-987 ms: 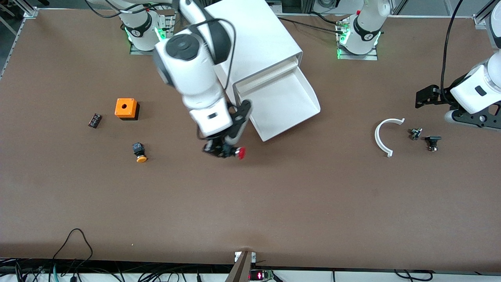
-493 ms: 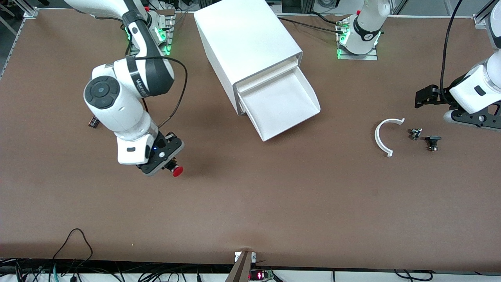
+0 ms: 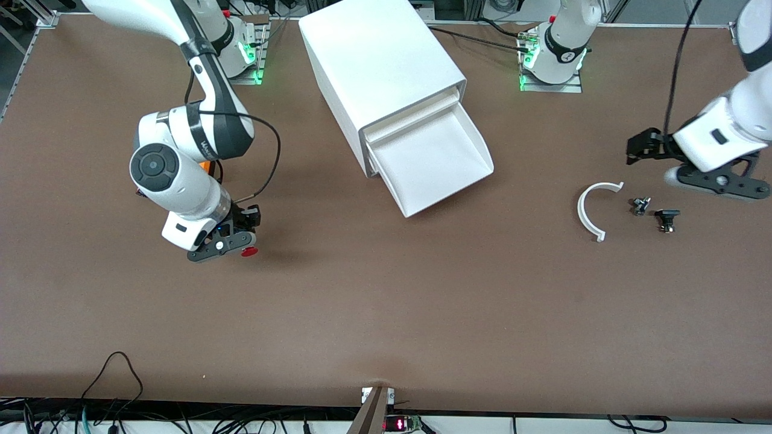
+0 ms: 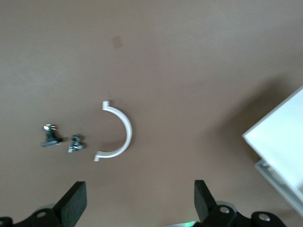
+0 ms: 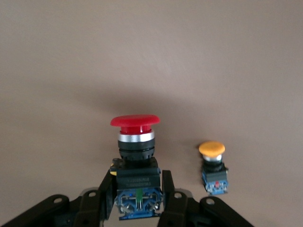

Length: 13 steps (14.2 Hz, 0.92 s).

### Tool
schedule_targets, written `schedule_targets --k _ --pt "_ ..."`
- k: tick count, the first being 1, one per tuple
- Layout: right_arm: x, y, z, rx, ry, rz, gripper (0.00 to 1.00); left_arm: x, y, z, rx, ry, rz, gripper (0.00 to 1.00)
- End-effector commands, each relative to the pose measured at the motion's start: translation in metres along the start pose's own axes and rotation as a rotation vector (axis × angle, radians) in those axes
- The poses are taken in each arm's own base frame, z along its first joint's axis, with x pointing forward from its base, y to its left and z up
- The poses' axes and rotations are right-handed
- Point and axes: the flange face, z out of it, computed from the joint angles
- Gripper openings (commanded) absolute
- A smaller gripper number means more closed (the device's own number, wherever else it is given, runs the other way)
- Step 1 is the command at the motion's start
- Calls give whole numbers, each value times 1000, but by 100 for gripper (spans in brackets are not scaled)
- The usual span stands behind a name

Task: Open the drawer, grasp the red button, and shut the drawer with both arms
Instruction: 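Lower the red button onto the table while the left gripper reaches the drawer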

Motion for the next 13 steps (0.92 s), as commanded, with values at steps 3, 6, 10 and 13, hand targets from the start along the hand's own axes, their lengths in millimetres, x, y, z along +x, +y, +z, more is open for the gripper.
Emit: schedule_targets --k 3,6,10,13 --pt "-57 17 84 3 48 56 32 24 103 80 27 32 -134 100" --pt "-69 17 112 -2 71 57 32 41 149 140 13 51 -225 100" --pt "-64 17 109 3 72 99 94 47 178 199 -38 114 -342 100" --pt "-50 17 85 12 71 146 100 46 184 237 -74 169 -356 100"
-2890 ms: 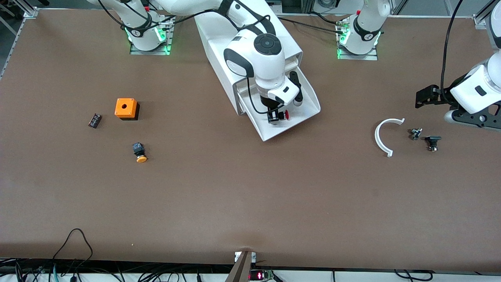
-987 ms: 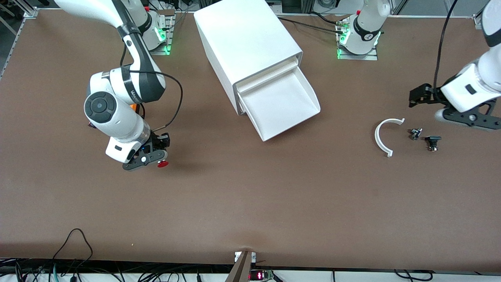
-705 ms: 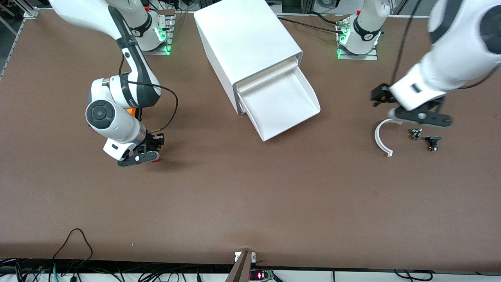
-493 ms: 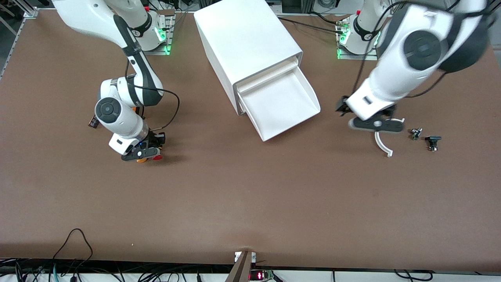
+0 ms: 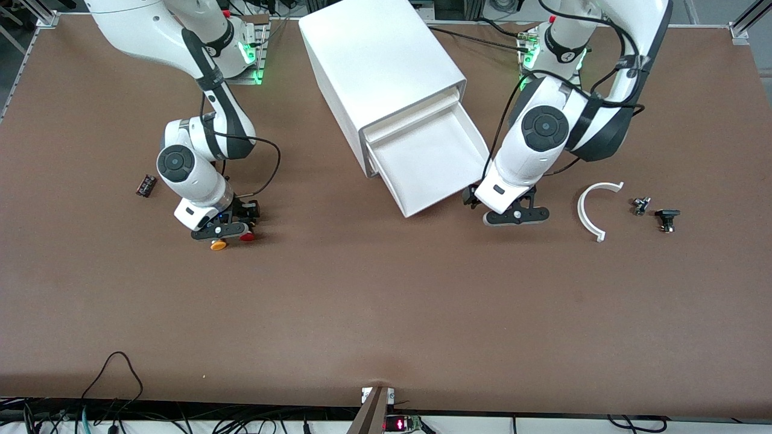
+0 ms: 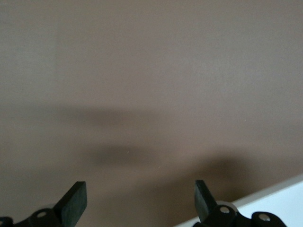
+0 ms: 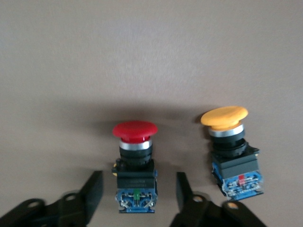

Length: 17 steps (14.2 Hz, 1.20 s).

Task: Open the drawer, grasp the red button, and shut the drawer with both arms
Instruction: 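Lower the red button onto the table while the left gripper reaches the drawer, then push the drawer shut with the left gripper while the right gripper retracts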

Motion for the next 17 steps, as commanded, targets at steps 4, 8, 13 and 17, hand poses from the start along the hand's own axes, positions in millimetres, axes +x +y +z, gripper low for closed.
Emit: schedule_targets --k 4,8,13,17 --pt "46 -4 -87 23 -20 40 100 -34 23 32 -13 7 -81 100" --pt "75 -6 -166 24 -103 38 100 -75 52 44 -61 -86 -134 100" --pt "82 19 -262 28 -149 68 100 -144 87 41 -85 -177 -191 100" --pt "62 75 -327 63 -77 125 100 -190 104 41 -68 -193 -114 100"
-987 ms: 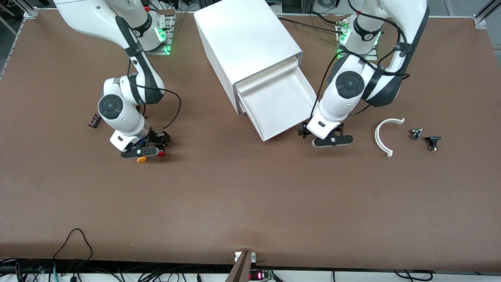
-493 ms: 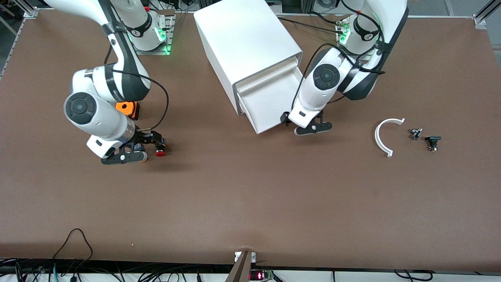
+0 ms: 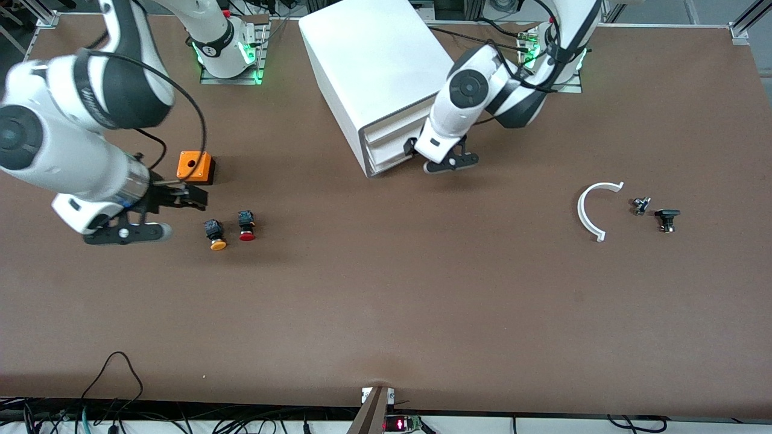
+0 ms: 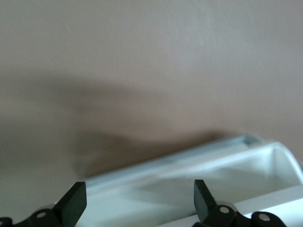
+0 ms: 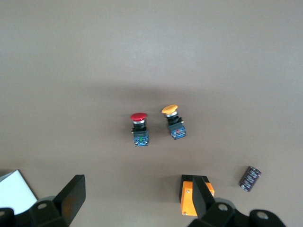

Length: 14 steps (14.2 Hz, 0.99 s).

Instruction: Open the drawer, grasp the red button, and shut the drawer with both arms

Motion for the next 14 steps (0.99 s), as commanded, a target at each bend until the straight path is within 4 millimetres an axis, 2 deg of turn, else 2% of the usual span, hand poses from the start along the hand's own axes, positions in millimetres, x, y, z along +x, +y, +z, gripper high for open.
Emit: schedule_targets --k 1,3,5,6,8,9,11,12,13,14 --pt "-21 42 -45 39 44 51 100 -29 -5 1 7 -7 22 100" --pt "-36 64 -61 33 62 89 100 -44 -1 6 16 -17 47 100" --pt "-44 96 -61 -3 9 127 100 -37 -3 5 9 -14 44 100" --pt "-47 116 -62 -26 1 127 100 -20 -10 -2 -8 -4 20 100" --pt "-49 144 -62 -28 5 71 100 40 -36 -30 -52 37 -58 100" --pt "-51 146 -63 -26 5 58 100 73 -54 -50 -69 73 -30 100" --pt "-64 144 -72 -28 15 54 100 118 -92 -89 -74 136 93 100" --pt "-72 143 -76 -28 20 60 100 134 -111 -113 -80 176 169 100" --pt "-80 141 -79 -25 25 60 100 152 -140 -139 -75 214 225 100" --pt "-87 140 -81 -22 37 60 100 161 -165 -165 -57 230 273 100"
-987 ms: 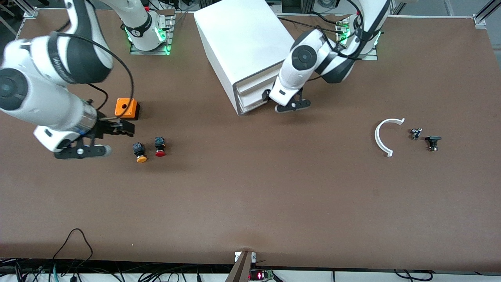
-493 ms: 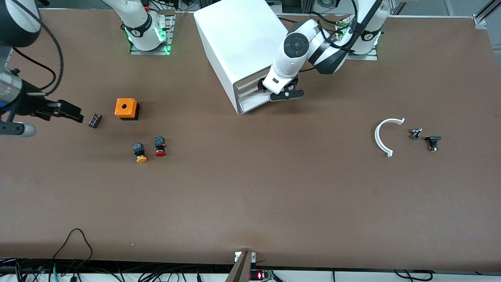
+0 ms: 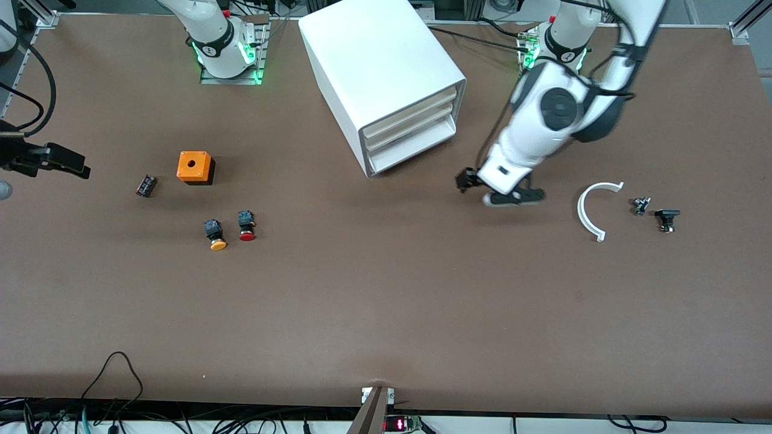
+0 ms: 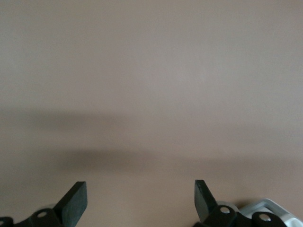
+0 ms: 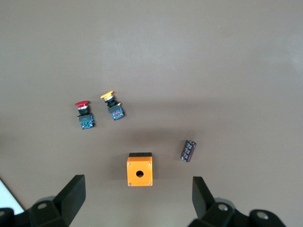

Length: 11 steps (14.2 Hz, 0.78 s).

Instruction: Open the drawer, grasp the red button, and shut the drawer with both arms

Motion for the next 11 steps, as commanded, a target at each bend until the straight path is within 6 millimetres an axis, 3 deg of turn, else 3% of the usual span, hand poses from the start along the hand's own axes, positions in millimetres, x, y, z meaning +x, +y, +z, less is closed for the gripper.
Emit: schedule_targets --k 1,4,7,9,11 --pt "-33 -3 -9 1 32 -9 100 18 -50 -80 23 26 124 100" --pt "-46 -3 -3 6 44 60 100 20 -81 -165 102 -37 107 100" --pt "-47 1 -3 7 33 25 100 20 -83 -230 216 -29 130 100" --pt "-46 0 -4 12 38 10 100 19 -81 -256 236 -81 112 100" --pt "-46 0 -4 5 39 33 100 28 -83 -249 233 -96 106 100"
